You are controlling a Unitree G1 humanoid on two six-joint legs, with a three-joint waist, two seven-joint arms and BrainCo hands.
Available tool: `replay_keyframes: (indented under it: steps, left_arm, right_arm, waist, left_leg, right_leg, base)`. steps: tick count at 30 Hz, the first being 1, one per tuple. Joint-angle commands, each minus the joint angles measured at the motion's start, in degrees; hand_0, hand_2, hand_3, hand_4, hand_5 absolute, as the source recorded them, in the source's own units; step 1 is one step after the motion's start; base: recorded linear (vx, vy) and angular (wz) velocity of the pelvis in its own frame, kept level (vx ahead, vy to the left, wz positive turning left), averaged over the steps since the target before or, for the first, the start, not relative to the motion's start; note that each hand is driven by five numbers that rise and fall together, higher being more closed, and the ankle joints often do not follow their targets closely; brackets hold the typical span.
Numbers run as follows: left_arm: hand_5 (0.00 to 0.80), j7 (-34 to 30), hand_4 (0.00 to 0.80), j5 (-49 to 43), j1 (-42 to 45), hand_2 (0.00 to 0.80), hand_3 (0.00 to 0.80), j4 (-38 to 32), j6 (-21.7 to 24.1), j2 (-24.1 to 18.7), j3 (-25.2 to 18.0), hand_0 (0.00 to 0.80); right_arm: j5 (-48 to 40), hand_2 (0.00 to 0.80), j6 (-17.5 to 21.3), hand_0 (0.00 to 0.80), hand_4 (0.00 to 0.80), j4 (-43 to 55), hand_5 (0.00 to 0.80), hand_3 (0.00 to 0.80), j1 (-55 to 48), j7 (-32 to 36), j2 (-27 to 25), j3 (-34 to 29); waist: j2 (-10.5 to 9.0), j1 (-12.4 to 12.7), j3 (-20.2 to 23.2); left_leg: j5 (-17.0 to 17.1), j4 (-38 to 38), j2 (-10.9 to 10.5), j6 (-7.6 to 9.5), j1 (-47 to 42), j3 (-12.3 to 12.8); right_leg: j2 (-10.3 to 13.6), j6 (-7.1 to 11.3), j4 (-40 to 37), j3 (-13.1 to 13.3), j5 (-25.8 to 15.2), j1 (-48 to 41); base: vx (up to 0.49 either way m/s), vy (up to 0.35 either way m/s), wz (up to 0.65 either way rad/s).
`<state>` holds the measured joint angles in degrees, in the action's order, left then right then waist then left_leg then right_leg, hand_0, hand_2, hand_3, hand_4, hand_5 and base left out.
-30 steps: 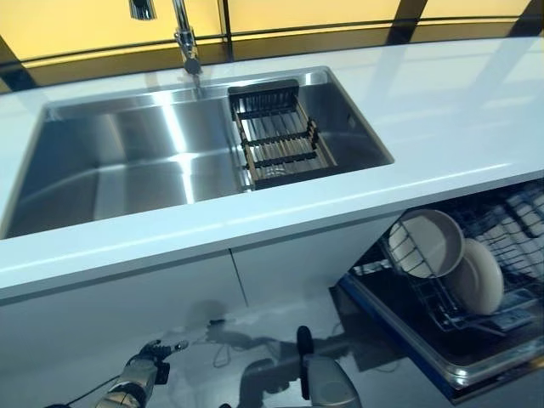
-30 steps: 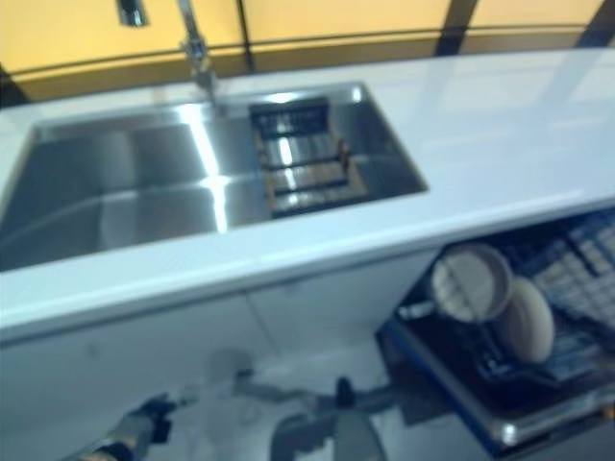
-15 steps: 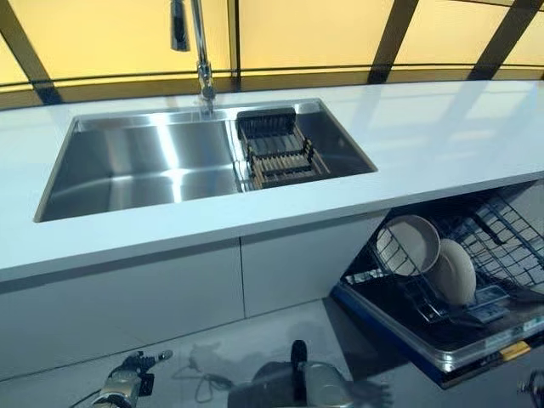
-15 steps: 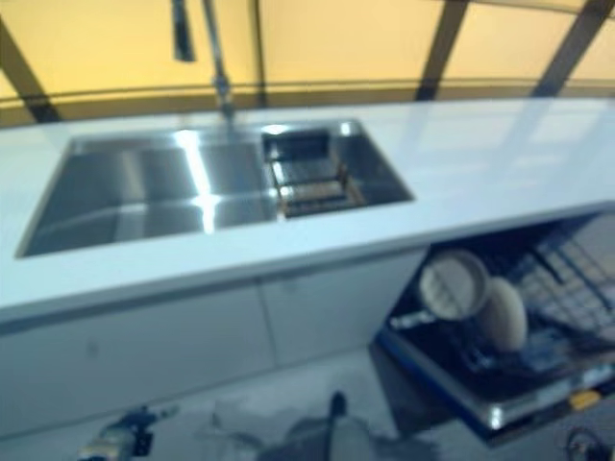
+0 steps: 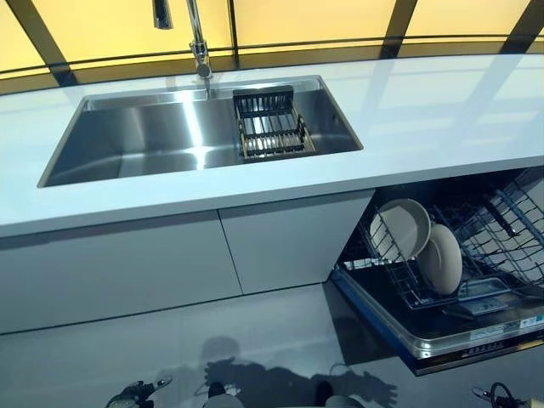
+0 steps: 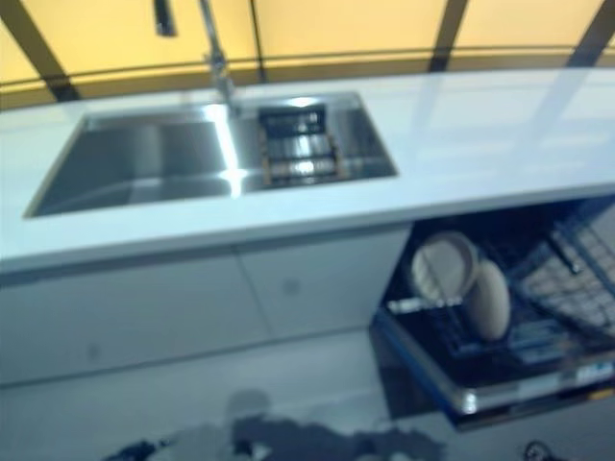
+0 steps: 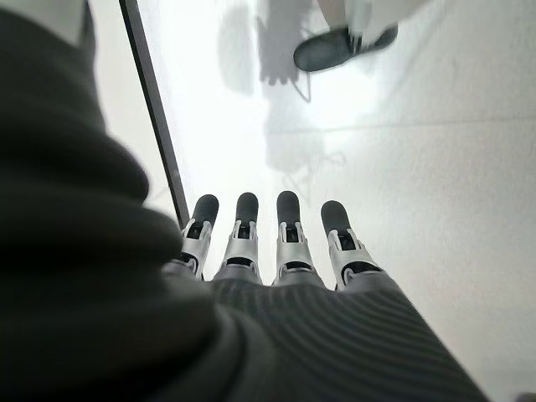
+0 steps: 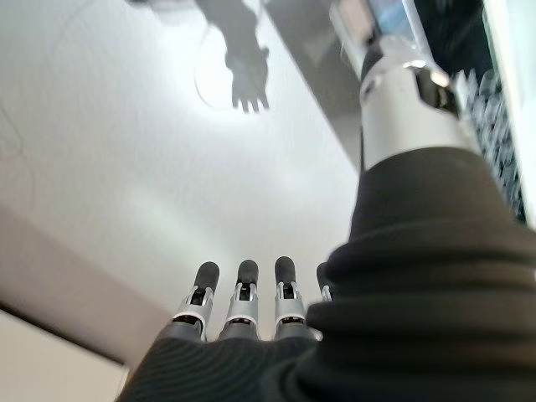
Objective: Take plates into dishwasher
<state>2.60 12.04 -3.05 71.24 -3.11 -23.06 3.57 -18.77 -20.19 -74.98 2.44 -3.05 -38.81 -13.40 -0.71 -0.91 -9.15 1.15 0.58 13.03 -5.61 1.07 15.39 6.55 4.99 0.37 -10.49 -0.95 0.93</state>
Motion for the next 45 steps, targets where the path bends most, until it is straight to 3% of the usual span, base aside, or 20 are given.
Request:
replay_keyframes:
  steps: [1,4,6,12,15,17,20,22,24,27,29,34,41,45]
  left_arm:
    - [0.0,0.23,0.0,-1.83,-3.16,0.0,0.0,-0.26,2.19,-2.39,1.46,0.0]
    - [0.0,-0.14,0.0,-2.16,-4.1,0.0,0.0,-0.19,2.0,-3.68,1.92,0.0]
    - [0.0,-0.07,0.0,0.48,-6.44,0.0,0.0,-0.5,1.72,-5.24,2.97,0.0]
    - [0.0,0.36,0.0,3.52,-9.69,0.0,0.0,-1.72,1.63,-4.54,4.71,0.0]
    - [0.0,0.27,0.0,4.36,-9.86,0.0,0.0,-2.18,2.13,-3.56,5.3,0.0]
    - [0.0,0.15,0.0,4.97,-9.63,0.0,0.0,-2.51,2.48,-2.43,5.95,0.0]
    - [0.0,0.12,0.0,5.56,-8.93,0.0,0.0,-3.01,2.84,-1.07,6.53,0.0]
    - [0.0,0.41,0.0,6.55,-7.7,0.0,0.0,-3.51,3.62,0.16,6.93,0.0]
    - [0.0,0.64,0.0,7.21,-7.23,0.0,0.0,-3.55,4.04,0.56,6.96,0.0]
    - [0.0,1.35,0.0,8.5,-5.5,0.0,0.0,-4.54,4.74,1.5,7.21,0.0]
    - [0.0,1.66,0.0,8.92,-4.65,0.0,0.0,-4.22,5.49,2.37,7.52,0.0]
    - [0.0,0.62,0.0,8.16,-3.27,0.0,0.0,-4.37,5.37,3.17,8.39,0.0]
    - [0.0,0.22,0.0,8.01,-3.0,0.0,0.0,-6.73,3.06,2.65,9.82,0.0]
    - [0.0,0.01,0.0,8.29,-2.8,0.0,0.0,-6.84,2.1,2.01,10.04,0.0]
  right_arm:
    - [-4.02,0.0,0.9,0.0,0.0,-1.05,0.0,0.0,0.67,-3.49,1.58,-0.73]
    - [-5.44,0.0,-0.03,0.0,0.0,-0.9,0.0,0.0,1.1,-4.39,2.27,-0.32]
    - [-8.73,0.0,-0.07,0.0,0.0,-1.48,0.0,0.0,3.43,-6.66,1.49,0.74]
    - [-19.87,0.0,-0.58,0.0,0.0,-2.34,0.0,0.0,8.09,-10.43,-0.12,1.15]
    - [-30.12,0.0,1.37,0.0,0.0,-2.01,0.0,0.0,9.69,-12.83,-0.23,-0.04]
    - [-36.23,0.0,4.99,0.0,0.0,-1.43,0.0,0.0,10.75,-13.49,-0.42,-1.49]
    - [-44.12,0.0,6.65,0.0,0.0,0.34,0.0,0.0,12.41,-11.13,-0.86,-2.6]
    - [-56.87,0.0,9.36,0.0,0.0,3.72,0.0,0.0,14.61,-8.02,-0.86,-3.75]
    - [-60.61,0.0,10.65,0.0,0.0,5.01,0.0,0.0,15.57,-6.18,-1.01,-4.16]
    - [-77.69,0.0,14.17,0.0,0.0,10.69,0.0,0.0,19.57,1.71,-2.05,-6.32]
    - [-81.04,0.0,15.83,0.0,0.0,13.19,0.0,0.0,22.1,6.17,-2.16,-7.6]
    - [-80.7,0.0,16.16,0.0,0.0,19.0,0.0,0.0,31.27,15.14,-5.05,-7.05]
    - [-73.16,0.0,12.57,0.0,0.0,23.87,0.0,0.0,45.63,16.29,-11.02,0.23]
    - [-72.73,0.0,12.98,0.0,0.0,26.28,0.0,0.0,52.13,18.09,-11.71,5.35]
  waist:
    - [-0.92,-1.96,-1.83]
    - [0.26,-2.42,-3.21]
    - [1.98,-2.81,-6.76]
    - [6.12,-3.65,-13.01]
    - [8.0,-4.21,-14.95]
    - [9.18,-4.66,-16.05]
    - [10.52,-4.94,-16.81]
    - [11.97,-5.12,-17.41]
    - [12.45,-5.2,-17.57]
    - [13.48,-4.75,-17.6]
    - [13.78,-4.5,-17.33]
    - [14.14,-2.93,-16.25]
    - [13.38,-0.21,-14.34]
    - [12.84,1.33,-13.39]
  left_leg:
    - [2.86,-1.36,-3.59,1.43,1.16,0.59]
    - [2.61,-0.03,-3.53,1.74,2.17,-0.34]
    - [2.14,3.31,-3.39,1.69,4.82,-1.67]
    - [1.82,10.26,-3.99,1.29,12.32,-3.17]
    - [0.99,13.49,-4.52,1.53,14.54,-3.33]
    - [0.0,15.9,-5.31,1.61,15.79,-3.3]
    - [-0.44,17.48,-6.01,1.65,16.69,-3.43]
    - [-1.11,19.23,-6.66,1.81,17.82,-3.37]
    - [-1.49,20.17,-6.8,1.84,18.44,-3.34]
    - [-2.77,22.6,-7.16,1.95,19.76,-3.29]
    - [-3.25,23.57,-7.26,1.74,20.08,-3.5]
    - [-4.23,25.4,-7.75,1.45,19.73,-4.29]
    - [-3.07,26.08,-8.2,1.05,18.76,-6.01]
    - [-1.87,25.13,-8.3,0.84,17.35,-6.62]
  right_leg:
    - [2.05,2.32,2.32,1.31,1.37,-2.08]
    - [1.93,1.63,7.3,1.15,3.68,0.15]
    - [2.8,0.69,12.73,0.82,5.17,4.38]
    - [3.53,-1.64,20.95,2.36,7.17,12.76]
    - [4.11,-2.7,25.78,3.03,8.99,16.29]
    - [4.79,-3.3,28.91,3.25,10.38,18.45]
    - [5.32,-3.93,31.36,3.54,11.33,20.12]
    - [5.87,-4.62,34.61,4.02,12.99,22.07]
    - [6.14,-4.86,36.05,4.1,13.68,23.04]
    - [6.8,-5.53,39.3,3.84,15.3,24.9]
    - [7.27,-5.65,40.44,3.63,15.93,25.06]
    - [8.7,-6.06,42.79,2.6,17.22,24.6]
    - [9.8,-6.17,43.68,1.03,17.66,22.95]
    - [10.11,-5.97,42.87,-0.08,17.55,20.48]
  base:
    - [-0.106,-0.057,-0.06]
    - [-0.158,-0.052,0.0]
    - [-0.319,-0.044,0.02]
    - [-0.253,-0.013,-0.03]
    - [-0.11,-0.001,-0.1]
    - [-0.058,0.024,-0.06]
    - [-0.005,0.067,0.02]
    - [0.02,0.083,-0.06]
    - [0.01,0.05,-0.06]
    - [0.015,0.038,0.05]
    - [0.037,0.038,0.07]
    - [0.079,0.058,0.11]
    - [0.09,0.033,0.05]
    - [0.097,0.009,0.07]
